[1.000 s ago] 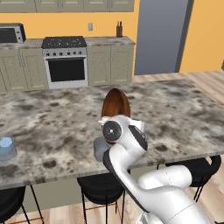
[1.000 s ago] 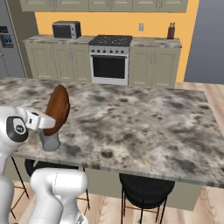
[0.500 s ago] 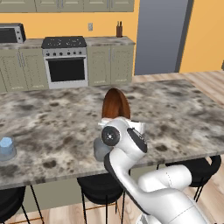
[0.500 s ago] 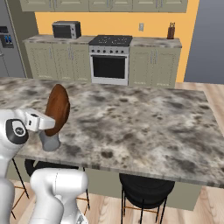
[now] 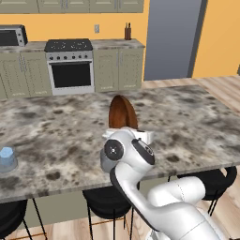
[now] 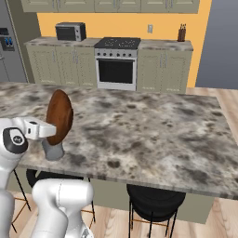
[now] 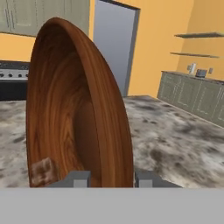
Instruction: There are four ice cubes in the ice bowl. Place two ice cubes in each glass of water.
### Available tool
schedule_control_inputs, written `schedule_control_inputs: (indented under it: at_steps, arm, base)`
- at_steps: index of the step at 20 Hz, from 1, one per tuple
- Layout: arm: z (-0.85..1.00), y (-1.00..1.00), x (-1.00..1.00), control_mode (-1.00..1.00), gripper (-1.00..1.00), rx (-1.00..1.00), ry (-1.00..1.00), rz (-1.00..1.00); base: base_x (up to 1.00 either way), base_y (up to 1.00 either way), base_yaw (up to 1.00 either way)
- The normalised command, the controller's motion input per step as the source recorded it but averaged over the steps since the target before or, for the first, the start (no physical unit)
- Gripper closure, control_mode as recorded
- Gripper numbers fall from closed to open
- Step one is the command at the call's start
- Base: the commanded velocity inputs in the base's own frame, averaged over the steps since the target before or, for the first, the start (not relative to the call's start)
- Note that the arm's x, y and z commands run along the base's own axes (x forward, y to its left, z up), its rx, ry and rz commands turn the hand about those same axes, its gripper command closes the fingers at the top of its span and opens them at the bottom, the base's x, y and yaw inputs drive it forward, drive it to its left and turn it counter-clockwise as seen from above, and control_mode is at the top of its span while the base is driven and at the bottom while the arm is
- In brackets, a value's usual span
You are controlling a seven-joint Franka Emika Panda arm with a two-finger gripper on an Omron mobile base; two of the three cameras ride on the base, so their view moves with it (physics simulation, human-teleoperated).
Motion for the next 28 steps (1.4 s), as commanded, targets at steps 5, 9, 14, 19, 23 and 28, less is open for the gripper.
schedule_control_inputs:
  at_steps: [5, 9, 14, 19, 23, 28]
  arm:
    - [0.0, 0.0, 0.0, -1.0, 1.0, -0.02, -0.04, 0.0]
    - [0.0, 0.0, 0.0, -1.0, 1.0, -0.09, -0.07, 0.0]
    - [0.0, 0.05, 0.0, -1.0, 1.0, -0.08, -0.01, 0.0]
    - [0.0, 0.14, 0.0, -1.0, 1.0, -0.11, 0.01, 0.0]
    - [0.0, 0.11, 0.0, -1.0, 1.0, -0.05, 0.02, 0.0]
    - [0.0, 0.0, 0.0, -1.0, 1.0, 0.0, 0.0, 0.0]
  base:
    - [0.0, 0.0, 0.0]
    - [0.0, 0.0, 0.0]
    - [0.0, 0.0, 0.0]
    - [0.0, 0.0, 0.0]
    - [0.0, 0.0, 0.0]
    - [0.0, 0.0, 0.0]
